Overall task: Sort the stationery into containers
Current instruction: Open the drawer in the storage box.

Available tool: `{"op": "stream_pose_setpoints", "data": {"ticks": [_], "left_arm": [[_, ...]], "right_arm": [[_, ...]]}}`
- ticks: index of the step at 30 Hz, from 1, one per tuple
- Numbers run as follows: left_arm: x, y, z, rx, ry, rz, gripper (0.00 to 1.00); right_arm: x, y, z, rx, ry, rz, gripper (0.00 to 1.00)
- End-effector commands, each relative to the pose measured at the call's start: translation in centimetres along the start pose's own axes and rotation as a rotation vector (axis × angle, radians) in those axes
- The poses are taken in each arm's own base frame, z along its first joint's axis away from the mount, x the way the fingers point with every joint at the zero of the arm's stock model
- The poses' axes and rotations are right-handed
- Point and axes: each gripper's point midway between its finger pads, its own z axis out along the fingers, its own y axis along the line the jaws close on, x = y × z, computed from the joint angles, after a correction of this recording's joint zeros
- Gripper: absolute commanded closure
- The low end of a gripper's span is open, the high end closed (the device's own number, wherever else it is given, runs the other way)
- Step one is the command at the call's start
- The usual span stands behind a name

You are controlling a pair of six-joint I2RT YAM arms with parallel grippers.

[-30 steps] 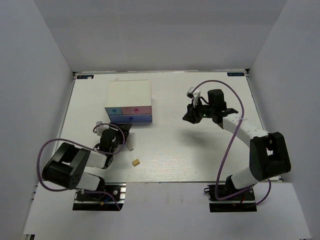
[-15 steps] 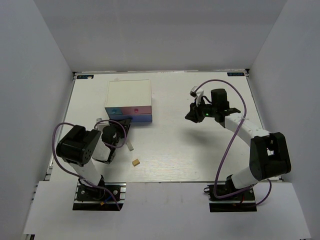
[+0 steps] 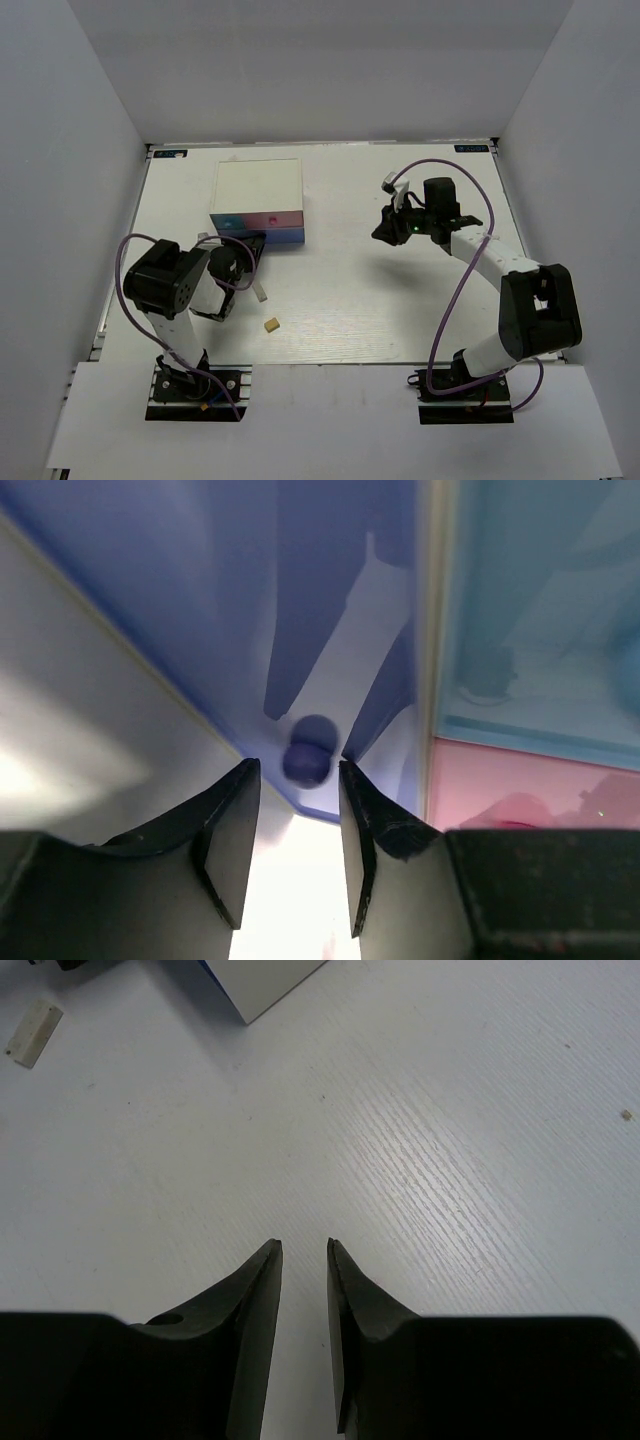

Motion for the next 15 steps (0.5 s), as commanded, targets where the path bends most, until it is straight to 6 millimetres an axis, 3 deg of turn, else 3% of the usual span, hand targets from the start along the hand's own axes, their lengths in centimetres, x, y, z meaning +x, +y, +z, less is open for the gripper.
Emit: {"op": "stream_pose_setpoints", "data": {"ticks": [1,15], "left_arm": [[-0.15,-1.69,0.68,0.055,-0.001,-0.013,0.53],[-0.33,-0.7,0.83,0.021,-0.015,-0.01,0.67]], "right_arm": [[-0.63,-0.23,-0.07,-0.012,-0.015,-0.015,0.69],[-0.28,-0.18,-0.09,-0.016,-0.01,-0.01,0.69]]}}
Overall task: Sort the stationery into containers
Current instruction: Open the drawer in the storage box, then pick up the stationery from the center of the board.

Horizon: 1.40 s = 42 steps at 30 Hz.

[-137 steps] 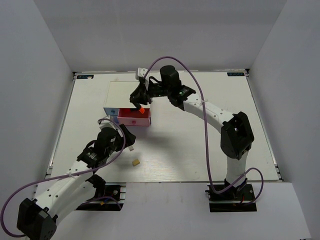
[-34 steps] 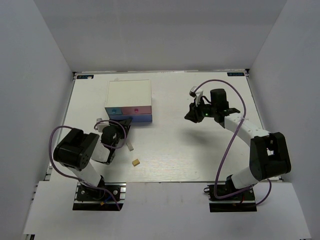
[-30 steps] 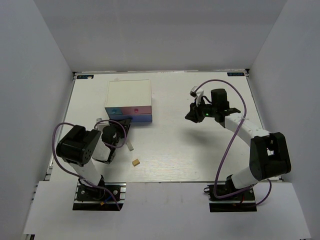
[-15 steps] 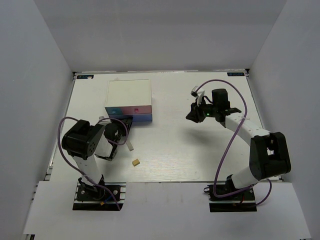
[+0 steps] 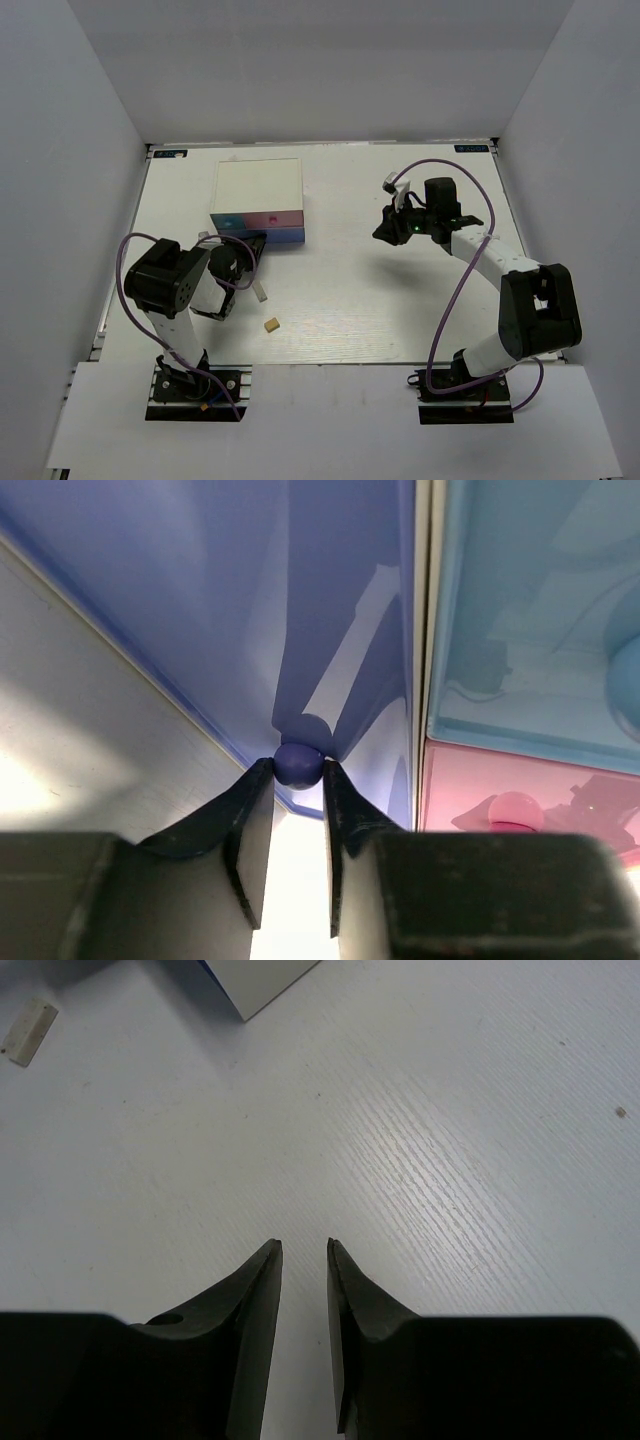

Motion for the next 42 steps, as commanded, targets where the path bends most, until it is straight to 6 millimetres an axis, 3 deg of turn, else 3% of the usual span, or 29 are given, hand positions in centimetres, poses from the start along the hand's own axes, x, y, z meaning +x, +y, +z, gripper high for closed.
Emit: {"op": "stream_pose_setpoints", "data": {"ticks": [1,5,17,23,27,30,31,32,34,36,39,42], "left_arm": [[-0.5,-0.7,0.5,0.019,-0.024,0.0,0.7],[-0.3,-0.5,0.2,0.018,-0.011,0.0,0.75],[0.5,1.6,-5.1,-0.039,0.06,0.034,0.76],[1.0,1.8,-6.1,-0.051,0.091,0.055,0.76],[1.1,3.0,-6.8,-0.107,0.102,0.077,0.76],[1.1,3.4,-7.0,-0.126,0.106,0.087,0.64],[1.1,3.2,-7.0,-0.131,0.107,0.088,0.46],[1.0,2.3,-6.7,-0.107,0.103,0.095,0.37],[1.2,2.5,-6.8,-0.127,0.122,0.12,0.19],[1.2,1.2,-6.8,-0.102,0.131,0.14,0.15],[1.3,1.0,-7.2,-0.119,0.15,0.196,0.13],[0.8,-1.3,-7.6,-0.081,0.145,0.252,0.13]], "right_arm": [[-0.5,0.1,-0.1,-0.019,-0.015,-0.013,0.69],[-0.4,0.3,-0.2,-0.024,-0.015,-0.013,0.68],[-0.3,0.9,-0.2,-0.049,-0.019,-0.009,0.66],[-0.6,1.0,-0.3,-0.054,-0.026,-0.012,0.65],[-0.5,1.3,-0.3,-0.06,-0.026,-0.011,0.63],[-0.3,1.5,-0.4,-0.067,-0.022,-0.008,0.6],[-0.4,1.5,-0.4,-0.068,-0.025,-0.011,0.57],[-0.4,1.5,-0.4,-0.07,-0.023,-0.015,0.57],[-0.5,1.9,-0.5,-0.087,-0.023,-0.028,0.53],[-0.4,2.1,-0.6,-0.097,-0.023,-0.036,0.52],[-0.3,2.3,-0.6,-0.105,-0.02,-0.041,0.52],[0.0,2.4,-0.6,-0.114,-0.018,-0.041,0.52]]}}
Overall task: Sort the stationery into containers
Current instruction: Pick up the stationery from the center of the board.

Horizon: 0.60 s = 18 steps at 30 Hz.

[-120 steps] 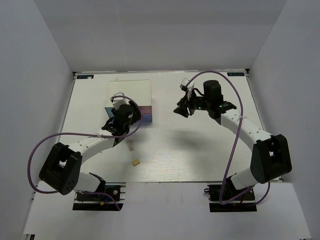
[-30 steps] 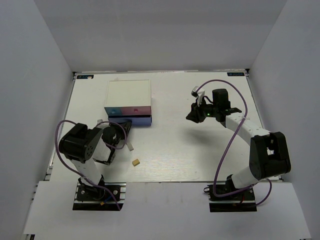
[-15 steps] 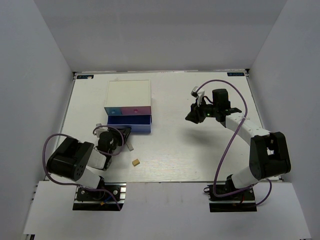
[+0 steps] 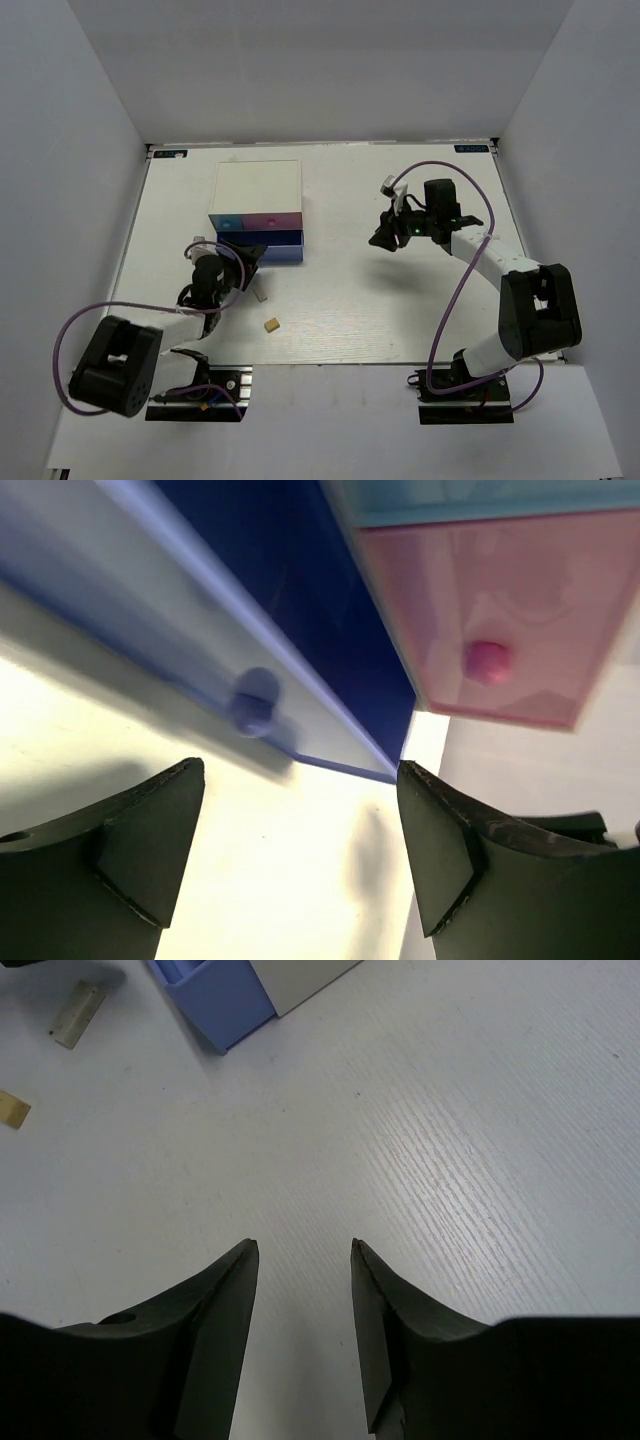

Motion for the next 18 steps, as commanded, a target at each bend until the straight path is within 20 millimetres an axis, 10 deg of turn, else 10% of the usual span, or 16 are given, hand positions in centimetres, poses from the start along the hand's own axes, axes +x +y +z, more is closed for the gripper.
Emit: {"op": "stream_pose_setpoints", "data": {"ticks": [1,18], "left_arm": [[0.0,0.1,-0.9,-0.067,0.037,0.098,0.13],[0.0,3.6,-5.2,-0.535,0.283,0.465,0.58]], "right_arm": [[-0.1,1.1,-0.4,-0.035,-0.012,-0.024,0.52],[0.4,1.4,-0.2,-0.047,-0.013,-0.018,0.52]]}}
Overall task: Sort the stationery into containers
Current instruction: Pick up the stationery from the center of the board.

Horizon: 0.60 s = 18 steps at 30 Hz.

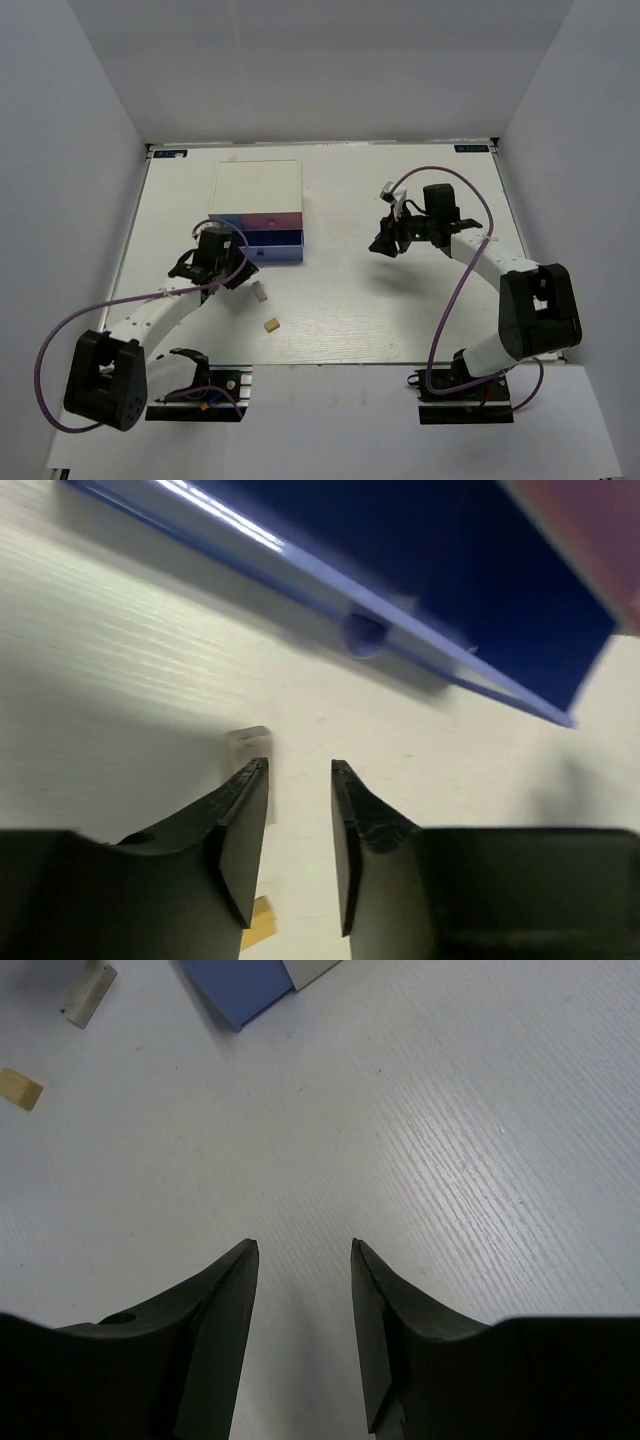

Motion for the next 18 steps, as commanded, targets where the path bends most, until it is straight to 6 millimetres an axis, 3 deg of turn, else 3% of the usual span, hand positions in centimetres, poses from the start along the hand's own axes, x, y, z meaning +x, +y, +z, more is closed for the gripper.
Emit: {"op": "stream_pose_setpoints", "data": {"ticks": [1,8,18], "left_arm": [[0.9,2.1,-1.0,-0.136,0.073,0.122,0.56],[2.3,4.0,-0.7,-0.218,0.105,0.143,0.38],[3.0,2.9,0.5,-0.177,0.057,0.147,0.37]], "right_arm": [[-1.1,0.5,-0.2,-0.015,-0.038,-0.045,0.52],[-0.9,0.4,-0.2,-0.013,-0.036,-0.042,0.52],[-0.9,0.3,-0.2,-0.008,-0.032,-0.041,0.52]]}}
